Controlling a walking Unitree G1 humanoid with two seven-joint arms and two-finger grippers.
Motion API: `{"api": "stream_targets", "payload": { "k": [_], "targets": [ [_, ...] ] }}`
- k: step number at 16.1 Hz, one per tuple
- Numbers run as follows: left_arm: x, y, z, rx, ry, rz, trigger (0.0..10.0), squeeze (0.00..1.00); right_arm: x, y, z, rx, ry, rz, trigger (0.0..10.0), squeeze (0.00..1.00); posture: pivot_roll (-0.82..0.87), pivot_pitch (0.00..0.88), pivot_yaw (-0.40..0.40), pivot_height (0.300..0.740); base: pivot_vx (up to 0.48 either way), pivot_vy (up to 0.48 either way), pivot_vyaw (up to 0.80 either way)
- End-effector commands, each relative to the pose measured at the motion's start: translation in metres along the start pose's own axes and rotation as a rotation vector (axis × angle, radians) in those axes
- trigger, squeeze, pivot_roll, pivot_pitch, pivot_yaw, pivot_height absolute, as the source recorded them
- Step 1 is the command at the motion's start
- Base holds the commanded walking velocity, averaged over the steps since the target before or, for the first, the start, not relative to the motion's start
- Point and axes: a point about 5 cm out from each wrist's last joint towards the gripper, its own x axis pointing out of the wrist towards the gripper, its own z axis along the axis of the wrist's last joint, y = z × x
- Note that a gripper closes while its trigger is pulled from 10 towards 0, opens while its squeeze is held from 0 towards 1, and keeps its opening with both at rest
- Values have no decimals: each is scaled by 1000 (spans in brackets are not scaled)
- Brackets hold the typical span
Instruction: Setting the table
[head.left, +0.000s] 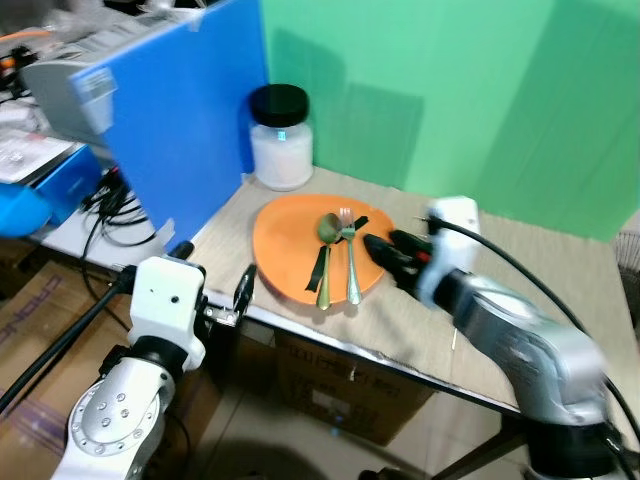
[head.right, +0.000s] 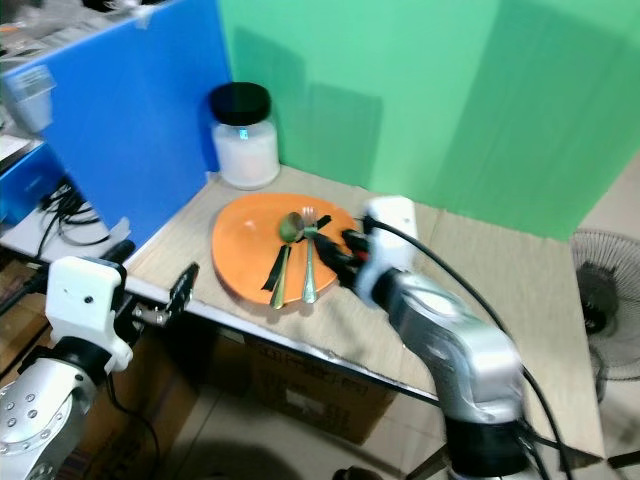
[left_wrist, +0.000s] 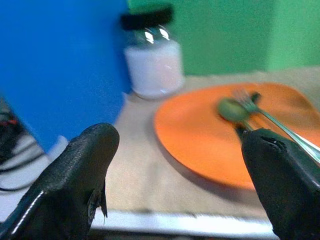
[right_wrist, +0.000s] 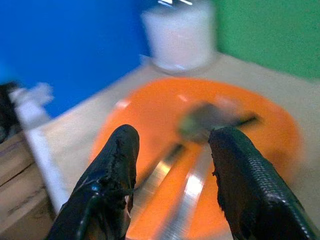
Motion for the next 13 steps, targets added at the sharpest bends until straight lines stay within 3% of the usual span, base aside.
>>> {"api": "stream_targets", "payload": {
  "k": [1,2,5,7,8,10,13],
  "targets": [
    [1,-9,-2,-18,19,-84,10000,0,5,1,-5,14,58,10,10000,0,-18,16,7,740,0,0,0],
    [1,-14,-2,-6,27,-148,10000,0,13,8,-8,13,128,42,10000,1000,-22,12,7,740,0,0,0],
    [5,-19,-4,-1,39,-237,10000,0,30,14,-14,-65,248,-16,10000,1000,-30,2,4,740,0,0,0],
    [6,-19,-4,8,40,-256,10000,0,42,16,-12,-55,276,-92,10000,1000,-30,1,0,740,0,0,0],
    [6,-19,-4,11,43,-262,10000,0,48,19,-12,-64,295,-114,10000,0,-27,2,-3,740,0,0,0],
    [5,-20,-4,10,45,-274,10000,0,53,21,-11,-62,300,-122,10000,0,-26,7,-6,740,0,0,0],
    [4,-21,-4,-1,45,-298,10000,0,60,17,-9,-178,297,-191,10000,0,-33,21,-4,740,0,0,0]
  ]
}}
